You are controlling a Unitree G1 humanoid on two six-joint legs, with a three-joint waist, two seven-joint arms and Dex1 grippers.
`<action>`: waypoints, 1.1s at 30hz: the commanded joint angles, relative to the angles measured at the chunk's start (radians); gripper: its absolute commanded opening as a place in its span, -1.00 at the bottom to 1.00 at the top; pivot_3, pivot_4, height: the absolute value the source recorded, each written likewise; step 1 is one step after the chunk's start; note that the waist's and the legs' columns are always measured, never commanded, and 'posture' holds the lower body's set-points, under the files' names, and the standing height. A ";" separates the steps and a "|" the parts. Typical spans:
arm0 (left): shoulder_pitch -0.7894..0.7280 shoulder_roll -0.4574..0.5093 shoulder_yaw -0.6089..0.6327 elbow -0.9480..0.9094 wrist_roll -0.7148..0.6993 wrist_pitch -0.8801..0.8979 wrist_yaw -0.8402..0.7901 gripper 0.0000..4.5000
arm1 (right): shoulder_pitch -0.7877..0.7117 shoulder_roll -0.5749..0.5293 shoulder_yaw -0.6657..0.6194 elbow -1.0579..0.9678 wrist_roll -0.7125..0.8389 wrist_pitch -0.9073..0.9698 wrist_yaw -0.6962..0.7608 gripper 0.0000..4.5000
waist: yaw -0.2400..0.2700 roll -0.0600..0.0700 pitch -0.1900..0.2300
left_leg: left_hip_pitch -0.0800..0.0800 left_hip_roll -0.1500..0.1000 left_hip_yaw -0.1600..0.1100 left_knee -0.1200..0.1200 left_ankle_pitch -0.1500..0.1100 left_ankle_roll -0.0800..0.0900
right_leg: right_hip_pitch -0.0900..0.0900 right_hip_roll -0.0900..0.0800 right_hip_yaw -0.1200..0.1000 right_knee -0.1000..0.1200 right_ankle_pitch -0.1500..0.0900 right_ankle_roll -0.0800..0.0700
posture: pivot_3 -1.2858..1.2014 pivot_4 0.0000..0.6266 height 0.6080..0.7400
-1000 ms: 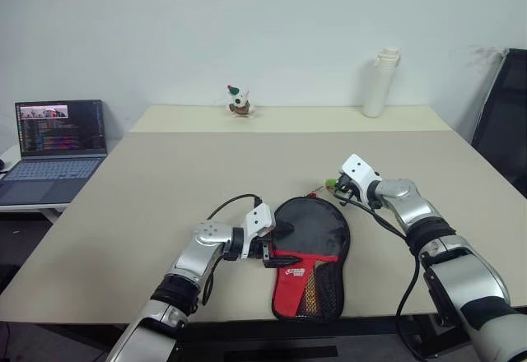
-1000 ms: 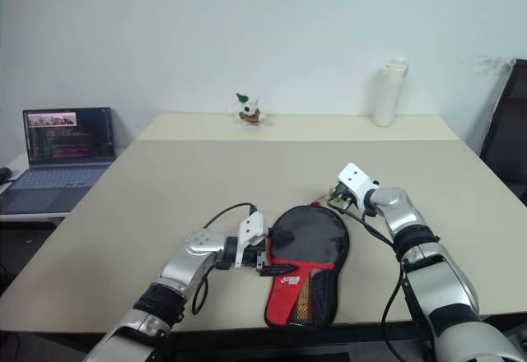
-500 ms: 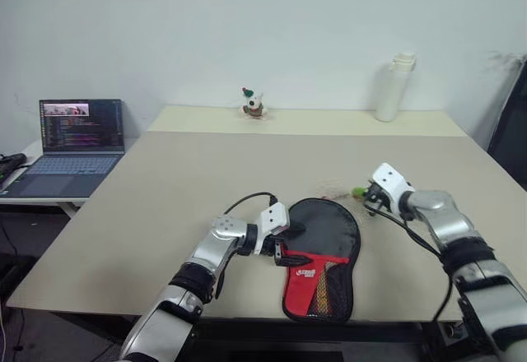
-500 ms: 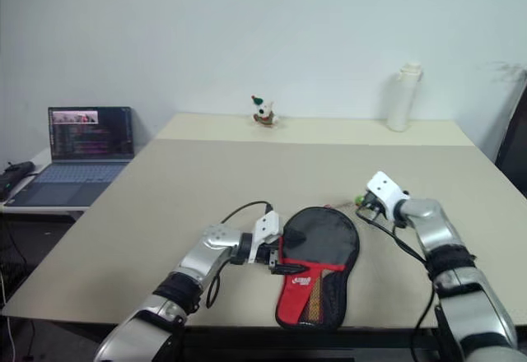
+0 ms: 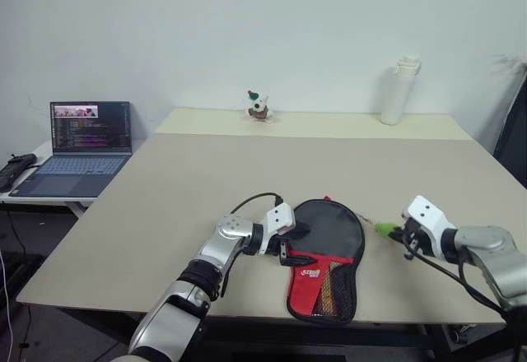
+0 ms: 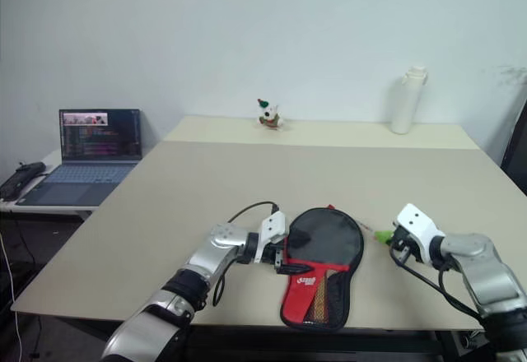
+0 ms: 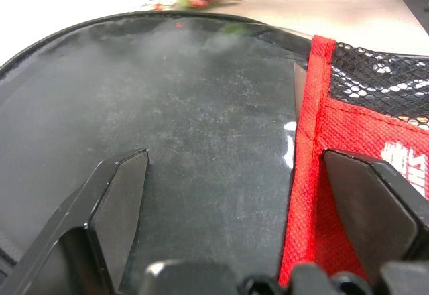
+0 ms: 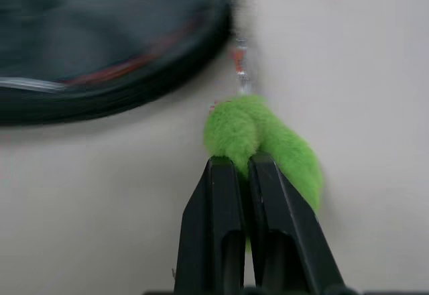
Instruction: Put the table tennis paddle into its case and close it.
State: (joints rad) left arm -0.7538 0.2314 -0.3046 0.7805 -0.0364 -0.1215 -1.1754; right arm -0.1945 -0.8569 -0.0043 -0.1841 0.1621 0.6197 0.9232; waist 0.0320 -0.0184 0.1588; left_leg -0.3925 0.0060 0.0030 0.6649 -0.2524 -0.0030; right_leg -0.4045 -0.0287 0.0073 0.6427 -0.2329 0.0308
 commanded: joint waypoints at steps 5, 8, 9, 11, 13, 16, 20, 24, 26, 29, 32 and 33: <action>0.030 -0.022 -0.074 0.085 0.102 0.011 0.030 1.00 | 0.275 -0.087 -0.098 -0.418 0.230 0.195 0.104 -0.98 | 0.001 -0.001 -0.001 | -0.001 -0.002 -0.003 0.000 0.000 0.000 | 0.000 -0.003 -0.002 -0.001 -0.001 0.001 | 0.03 -0.52 1.00; 0.029 -0.026 -0.073 0.089 0.103 0.009 0.033 1.00 | 0.396 -0.107 -0.116 -0.555 0.302 0.243 0.113 -0.98 | -0.001 -0.003 -0.003 | -0.002 -0.003 -0.003 0.000 0.000 0.000 | 0.001 -0.004 -0.003 -0.001 -0.002 0.001 | 0.03 -0.52 1.00; 0.028 -0.027 -0.073 0.090 0.104 0.008 0.033 1.00 | 0.435 -0.115 -0.119 -0.592 0.319 0.251 0.116 -0.98 | -0.001 -0.003 -0.003 | -0.001 -0.004 -0.003 0.000 0.000 0.000 | 0.001 -0.005 -0.003 -0.001 -0.002 0.001 | 0.03 -0.52 1.00; 0.027 -0.028 -0.073 0.091 0.105 0.007 0.034 1.00 | 0.517 -0.137 -0.125 -0.666 0.351 0.259 0.127 -0.98 | -0.001 -0.004 -0.004 | -0.001 -0.005 -0.004 0.000 0.000 0.000 | 0.001 -0.007 -0.005 -0.001 -0.003 0.002 | 0.03 -0.52 1.00; 0.025 -0.030 -0.072 0.094 0.106 0.006 0.035 1.00 | 0.583 -0.149 -0.132 -0.727 0.387 0.265 0.135 -0.98 | -0.001 -0.005 -0.004 | -0.001 -0.007 -0.006 0.000 0.000 0.000 | 0.002 -0.009 -0.006 -0.002 -0.004 0.003 | 0.03 -0.52 1.00; 0.021 -0.033 -0.071 0.097 0.107 0.006 0.039 1.00 | 0.630 -0.155 -0.134 -0.792 0.438 0.274 0.128 -0.98 | -0.003 -0.005 -0.004 | -0.002 -0.007 -0.009 0.000 0.000 0.001 | 0.004 -0.010 -0.010 -0.004 -0.004 0.003 | 0.03 -0.52 1.00; 0.019 -0.038 -0.070 0.099 0.108 0.006 0.044 1.00 | 0.625 -0.152 -0.128 -0.825 0.470 0.282 0.092 -0.98 | -0.003 -0.004 -0.005 | 0.002 -0.007 -0.021 -0.001 0.000 0.000 | 0.011 -0.012 -0.020 -0.014 -0.004 0.003 | 0.03 -0.52 1.00; 0.023 -0.040 -0.071 0.094 0.107 0.007 0.043 1.00 | 0.580 -0.163 -0.148 -0.782 0.483 0.284 0.084 -0.98 | -0.003 -0.004 -0.005 | 0.002 -0.009 -0.025 -0.003 -0.001 0.000 | 0.015 -0.019 -0.022 -0.017 -0.005 0.002 | 0.03 -0.52 1.00; 0.023 -0.042 -0.071 0.093 0.107 0.008 0.046 1.00 | 0.554 -0.164 -0.187 -0.759 0.509 0.292 0.084 -0.89 | -0.003 -0.004 -0.005 | 0.001 -0.010 -0.026 -0.003 -0.001 0.001 | 0.016 -0.021 -0.023 -0.017 -0.005 0.002 | 0.03 -0.52 1.00; 0.026 -0.045 -0.072 0.085 0.107 0.010 0.049 1.00 | 0.524 -0.164 -0.249 -0.738 0.576 0.309 0.091 -0.53 | -0.003 -0.005 -0.004 | 0.001 -0.011 -0.026 -0.003 -0.001 0.001 | 0.017 -0.022 -0.024 -0.017 -0.005 0.003 | 0.03 -0.52 1.00; 0.033 -0.051 -0.072 0.065 0.101 0.018 0.049 1.00 | 0.464 -0.162 -0.285 -0.704 0.631 0.322 0.080 -0.11 | -0.004 -0.006 -0.004 | 0.001 -0.011 -0.026 -0.003 -0.001 0.001 | 0.018 -0.023 -0.025 -0.017 -0.005 0.003 | 0.03 -0.52 1.00; 0.036 -0.054 -0.069 0.054 0.096 0.024 0.051 1.00 | 0.417 -0.163 -0.306 -0.662 0.654 0.333 0.071 0.05 | -0.004 -0.006 -0.003 | 0.001 -0.011 -0.026 -0.003 -0.001 0.001 | 0.018 -0.023 -0.025 -0.017 -0.005 0.003 | 0.03 -0.52 1.00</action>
State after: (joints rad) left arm -0.7580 0.1881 -0.3147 0.8054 -0.0142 -0.1330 -1.1426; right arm 0.2708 -1.0117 -0.2623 -0.8830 0.7633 0.9389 1.0008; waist 0.0281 -0.0244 0.1554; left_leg -0.3920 -0.0057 -0.0232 0.6621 -0.2529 -0.0022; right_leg -0.3858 -0.0518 -0.0177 0.6253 -0.2377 0.0338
